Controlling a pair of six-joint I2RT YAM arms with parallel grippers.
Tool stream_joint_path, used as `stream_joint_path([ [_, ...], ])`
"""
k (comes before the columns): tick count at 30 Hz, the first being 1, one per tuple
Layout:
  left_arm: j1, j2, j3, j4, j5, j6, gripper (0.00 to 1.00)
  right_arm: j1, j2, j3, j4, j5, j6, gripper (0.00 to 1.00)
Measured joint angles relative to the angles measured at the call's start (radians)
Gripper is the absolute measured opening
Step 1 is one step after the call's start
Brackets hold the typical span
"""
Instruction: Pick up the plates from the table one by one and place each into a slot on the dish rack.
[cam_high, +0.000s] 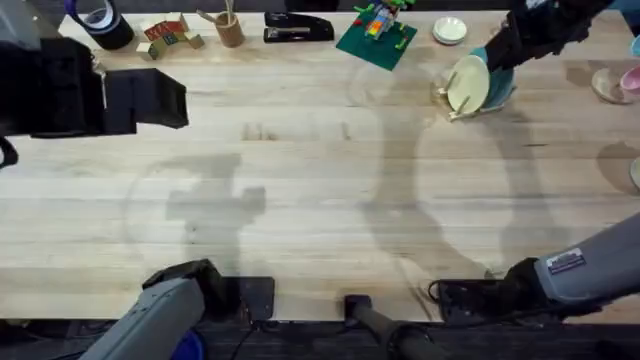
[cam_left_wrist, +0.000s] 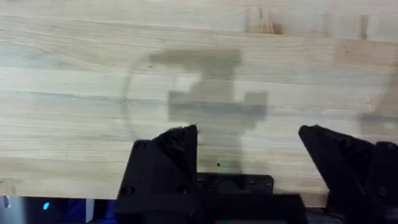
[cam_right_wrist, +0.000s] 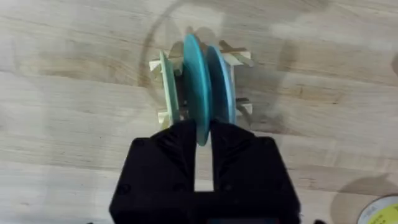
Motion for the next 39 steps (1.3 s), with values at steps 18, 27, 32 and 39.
stream_joint_path([
  [18, 0.000, 0.000, 0.000, 0.000, 0.000, 0.000, 0.995, -0.021, -0.140, 0.000, -0.019, 0.000, 0.003, 0.992],
  [27, 0.000, 0.000, 0.000, 0.000, 0.000, 0.000, 0.994, -0.042, -0.316, 0.000, -0.068, 0.000, 0.003, 0.992],
  [32, 0.000, 0.000, 0.000, 0.000, 0.000, 0.000, 0.995, -0.042, -0.409, 0.000, -0.106, 0.000, 0.003, 0.992],
  [39, 0.000, 0.000, 0.000, 0.000, 0.000, 0.000, 0.995, -0.042, -0.548, 0.000, -0.196, 0.000, 0.003, 0.992],
])
